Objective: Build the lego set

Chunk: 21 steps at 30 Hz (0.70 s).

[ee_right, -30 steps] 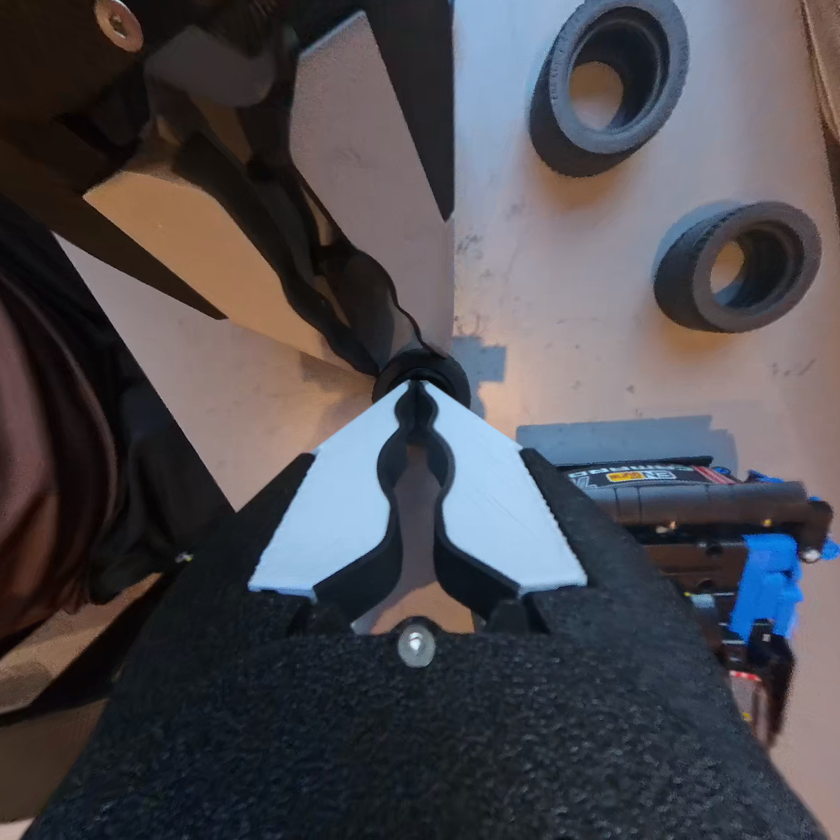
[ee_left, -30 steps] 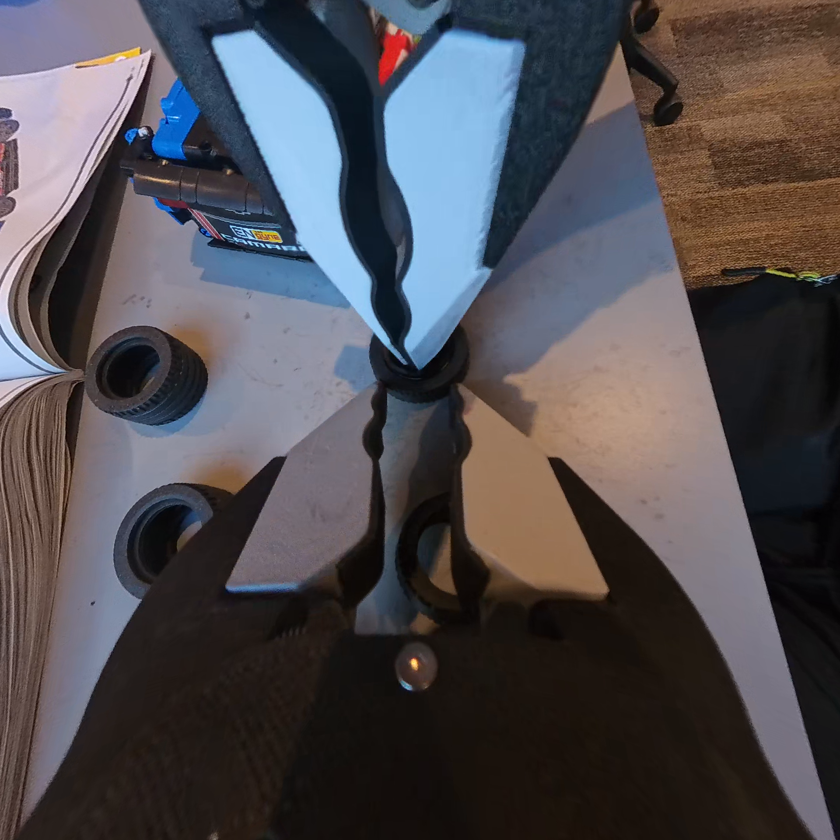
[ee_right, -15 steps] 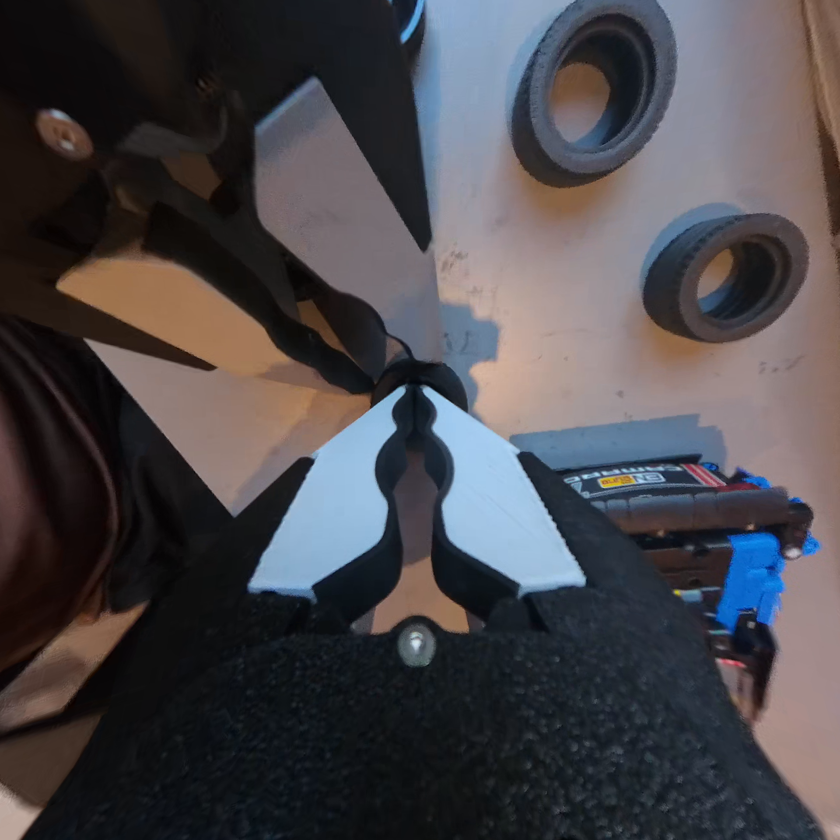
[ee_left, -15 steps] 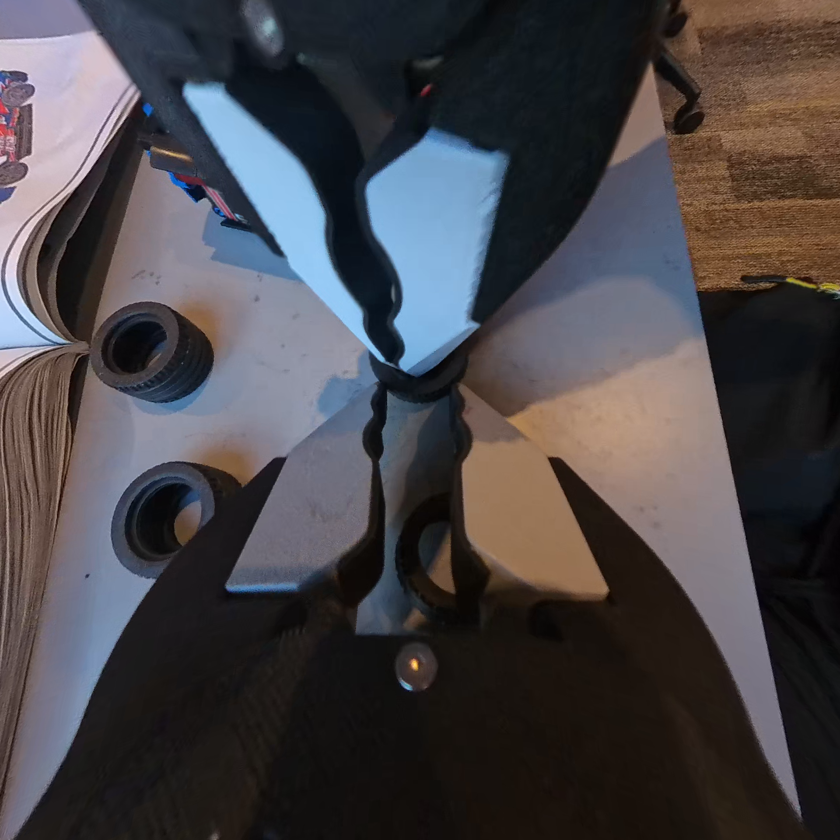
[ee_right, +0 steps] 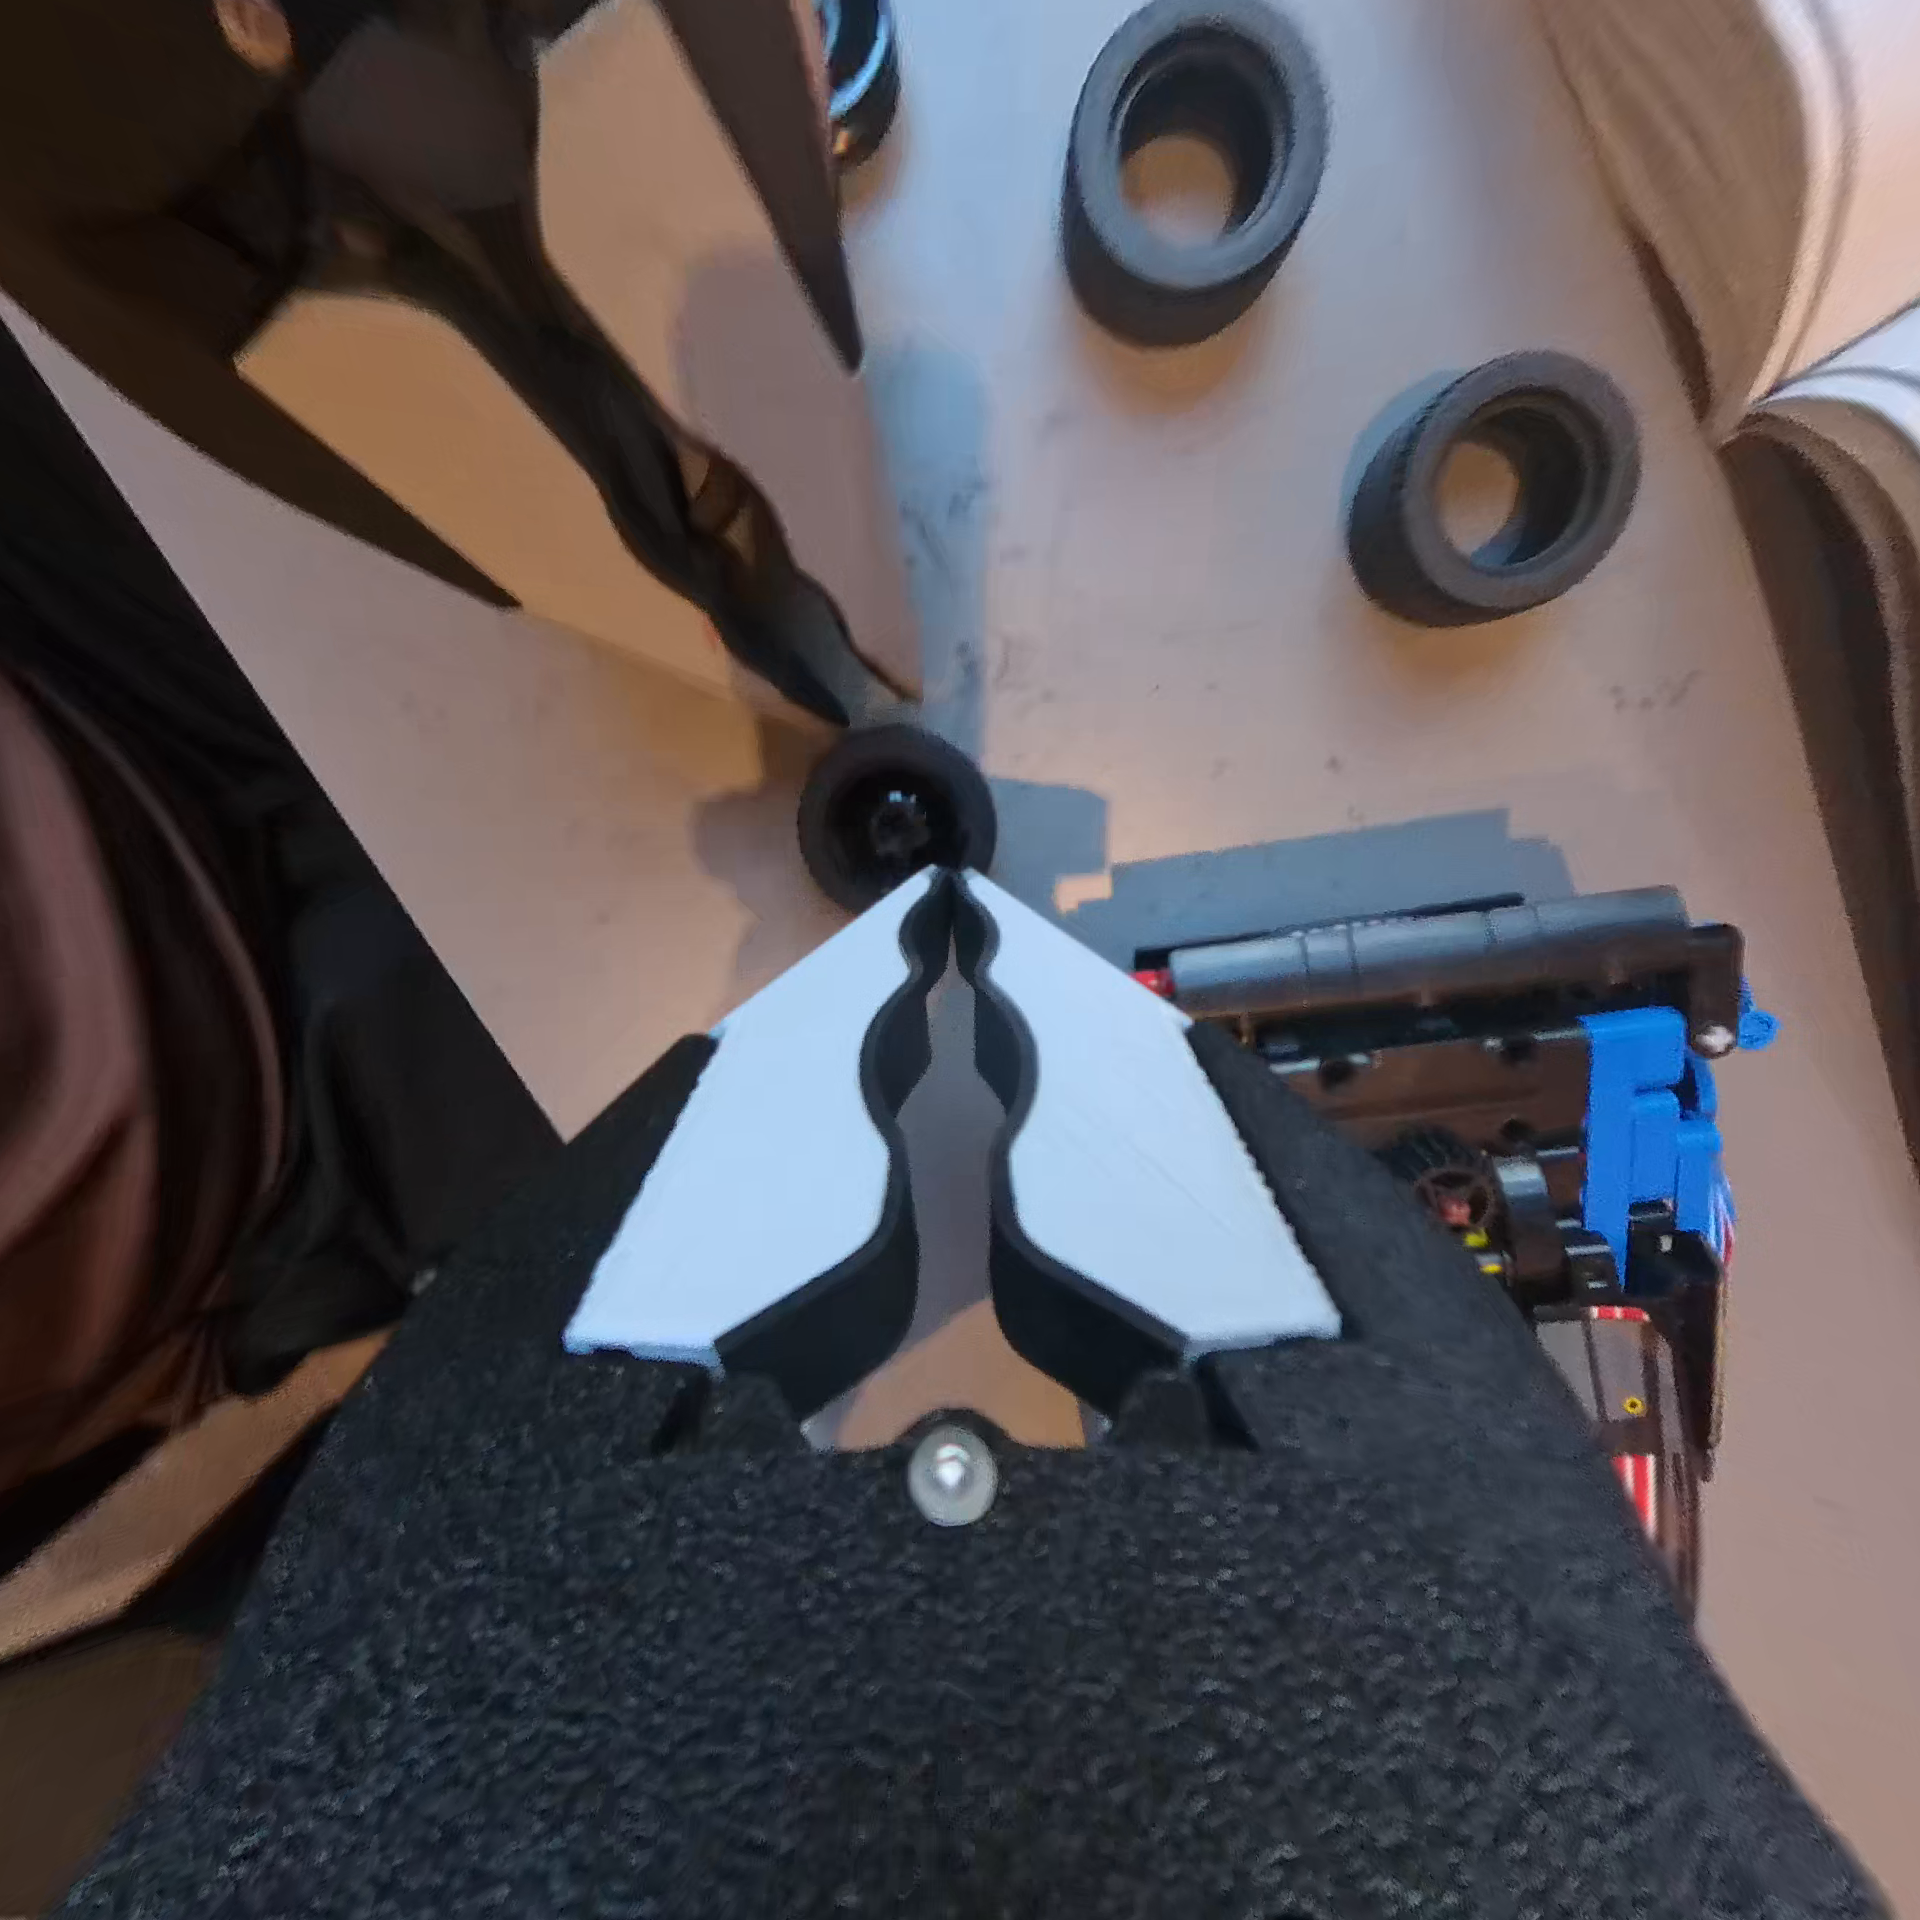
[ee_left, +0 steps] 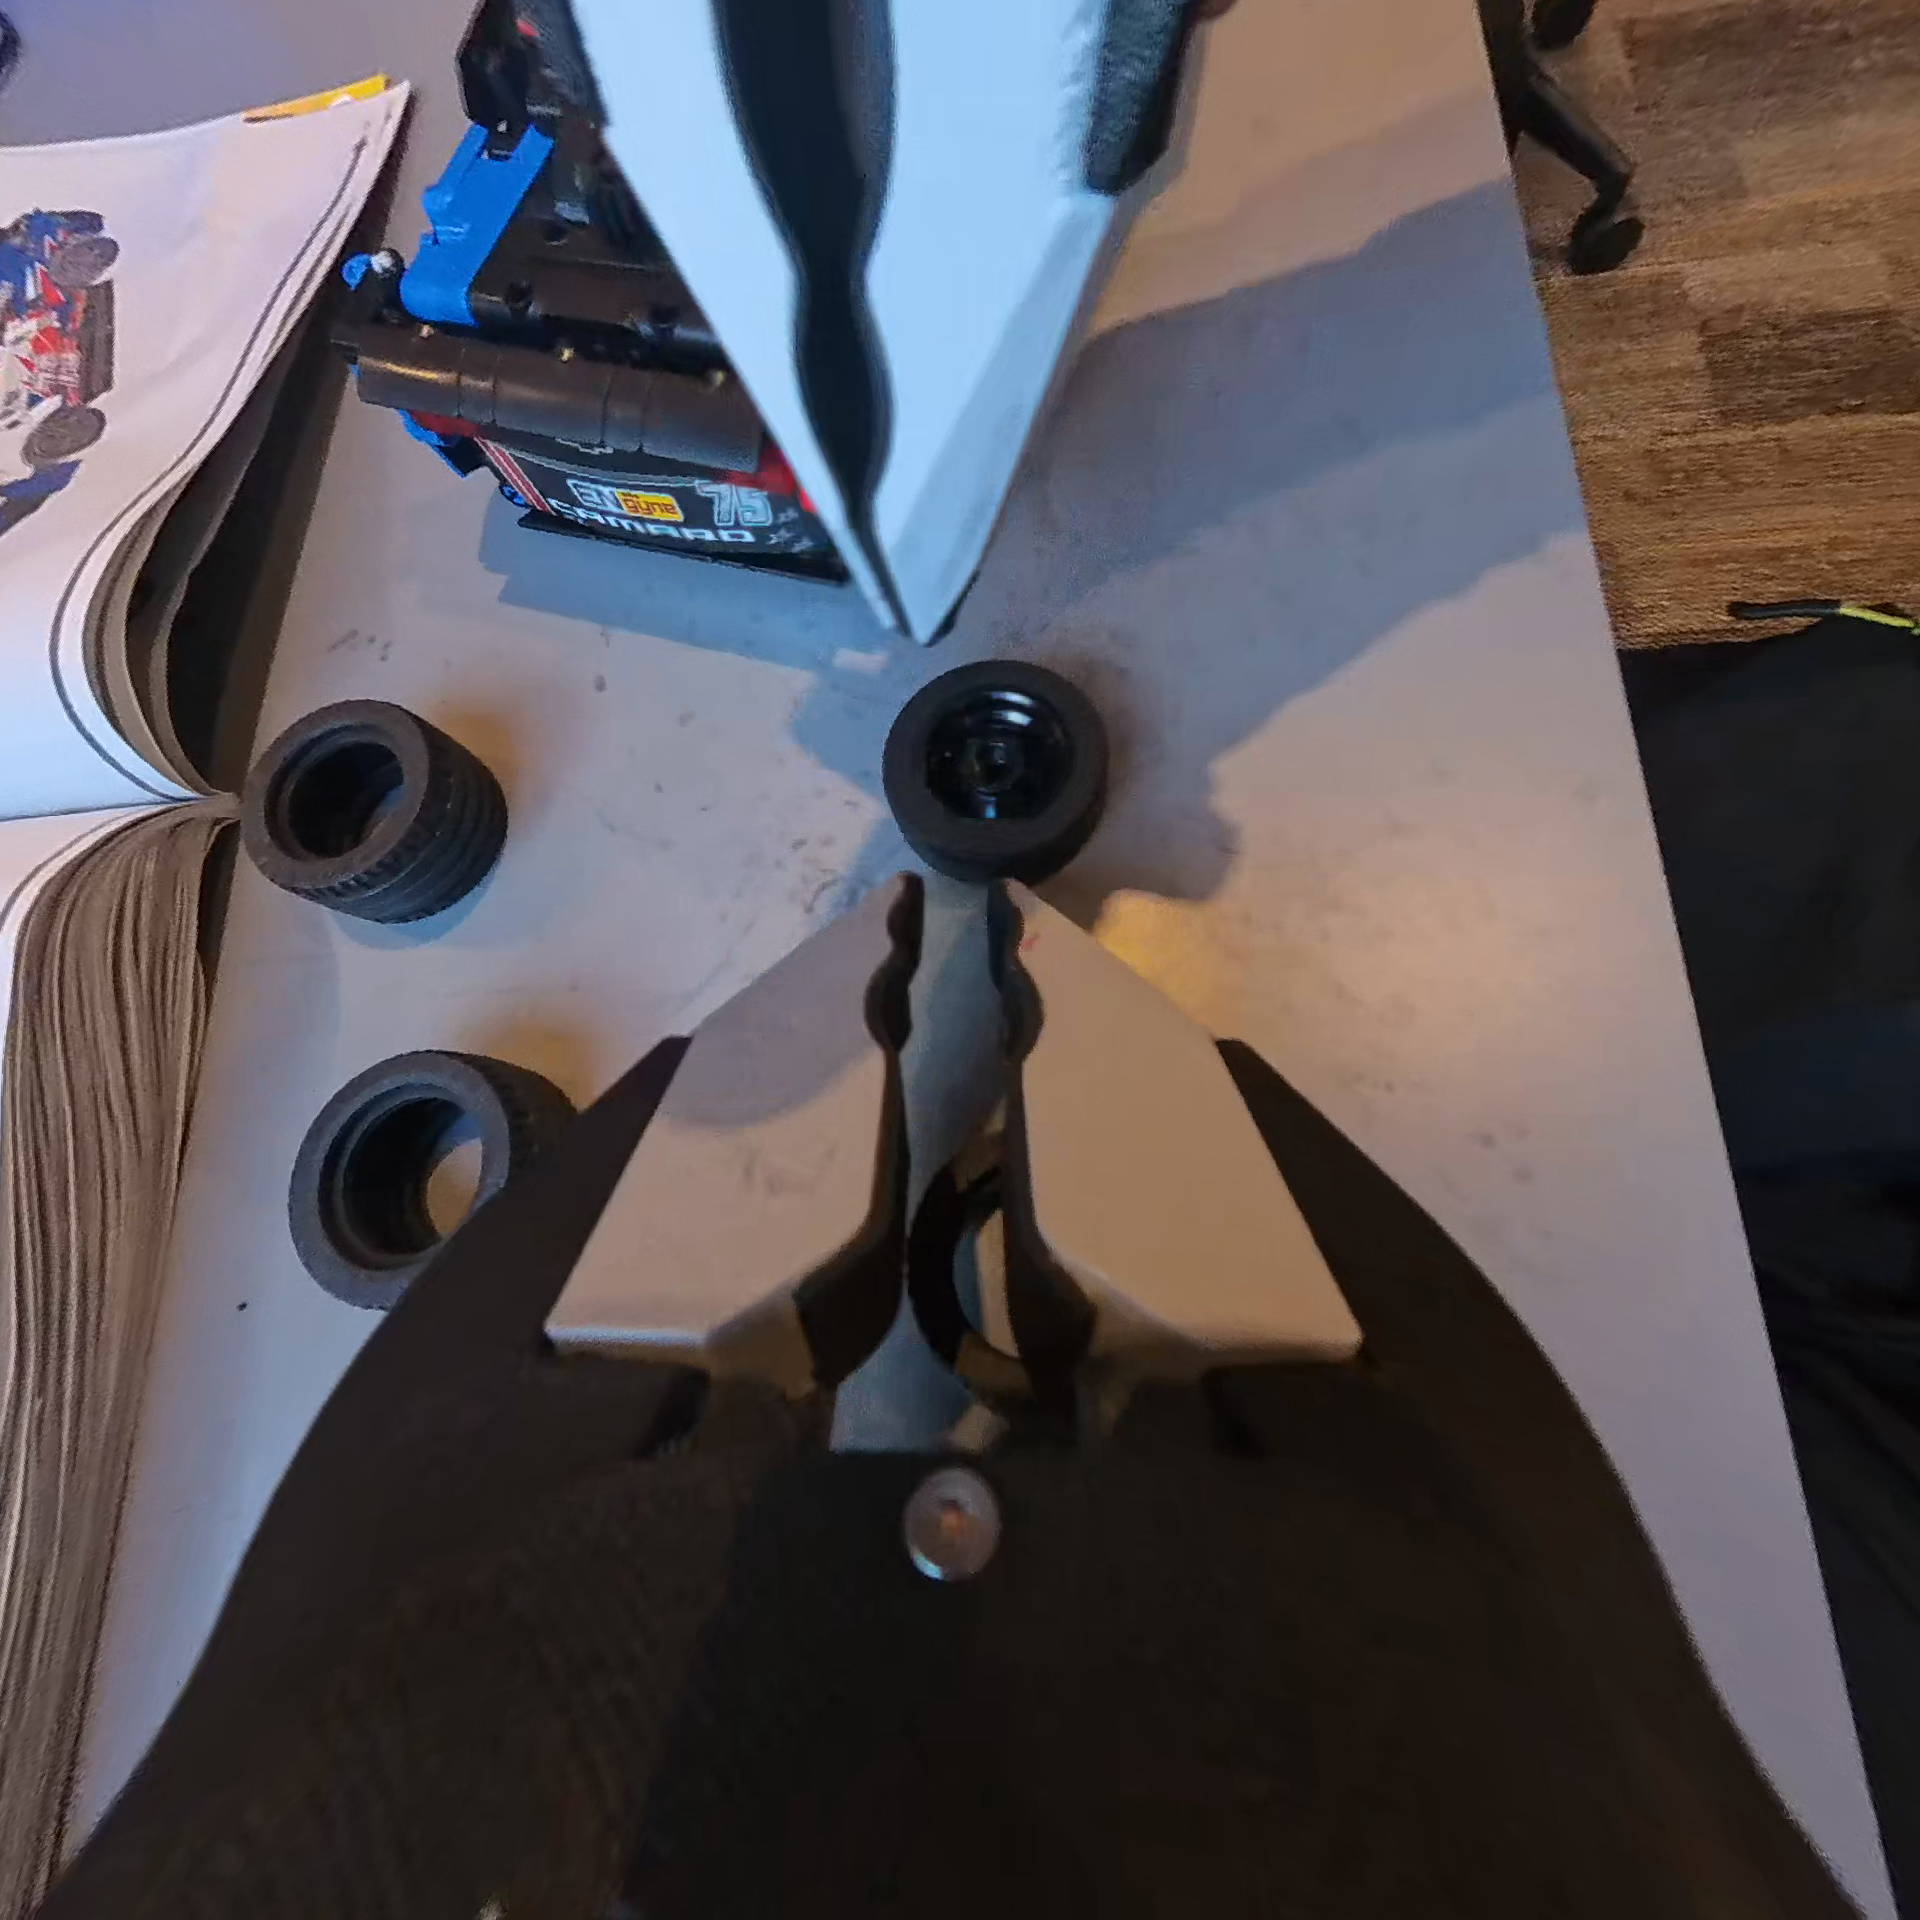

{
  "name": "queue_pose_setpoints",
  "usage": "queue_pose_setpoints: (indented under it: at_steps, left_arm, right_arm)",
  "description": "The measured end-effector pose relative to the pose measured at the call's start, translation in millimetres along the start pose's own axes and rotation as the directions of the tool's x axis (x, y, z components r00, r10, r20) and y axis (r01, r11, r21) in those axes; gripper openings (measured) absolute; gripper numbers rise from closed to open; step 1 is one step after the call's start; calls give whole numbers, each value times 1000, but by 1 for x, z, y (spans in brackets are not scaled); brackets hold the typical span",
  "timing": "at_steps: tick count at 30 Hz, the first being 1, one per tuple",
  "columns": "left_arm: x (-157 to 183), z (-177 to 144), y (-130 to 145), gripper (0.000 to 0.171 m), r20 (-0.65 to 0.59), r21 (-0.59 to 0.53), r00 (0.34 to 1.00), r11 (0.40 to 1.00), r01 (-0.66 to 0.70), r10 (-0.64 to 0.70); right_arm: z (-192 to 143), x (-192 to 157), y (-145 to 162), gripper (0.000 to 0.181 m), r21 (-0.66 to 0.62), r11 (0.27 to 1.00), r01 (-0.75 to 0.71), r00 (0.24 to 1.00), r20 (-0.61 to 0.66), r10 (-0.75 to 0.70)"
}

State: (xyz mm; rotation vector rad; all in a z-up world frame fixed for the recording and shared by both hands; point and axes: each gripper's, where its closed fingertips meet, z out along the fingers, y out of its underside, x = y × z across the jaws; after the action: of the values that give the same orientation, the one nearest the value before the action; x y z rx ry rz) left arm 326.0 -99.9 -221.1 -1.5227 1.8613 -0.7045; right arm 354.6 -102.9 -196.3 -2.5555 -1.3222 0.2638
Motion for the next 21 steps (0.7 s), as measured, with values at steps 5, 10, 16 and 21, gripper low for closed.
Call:
queue_pose_setpoints:
  at_steps: [5,10,16,21]
  left_arm:
    - [0,0,-1,16,-19,5,1000,1000,10,-10]
    - [2,-1,-1,21,-42,13,999,1000,14,-14]
    - [6,2,-6,26,-40,20,999,1000,-16,17]
    - [0,3,-3,31,-29,0,999,1000,15,-15]
  right_arm:
    - [8,-7,4,0,-80,994,80,997,8,-79]
    - [22,-9,8,0,-157,981,112,993,41,-107]
    - [25,-10,7,0,-171,976,134,989,84,-121]
    - [29,-6,-4,0,-92,994,50,994,98,-41]
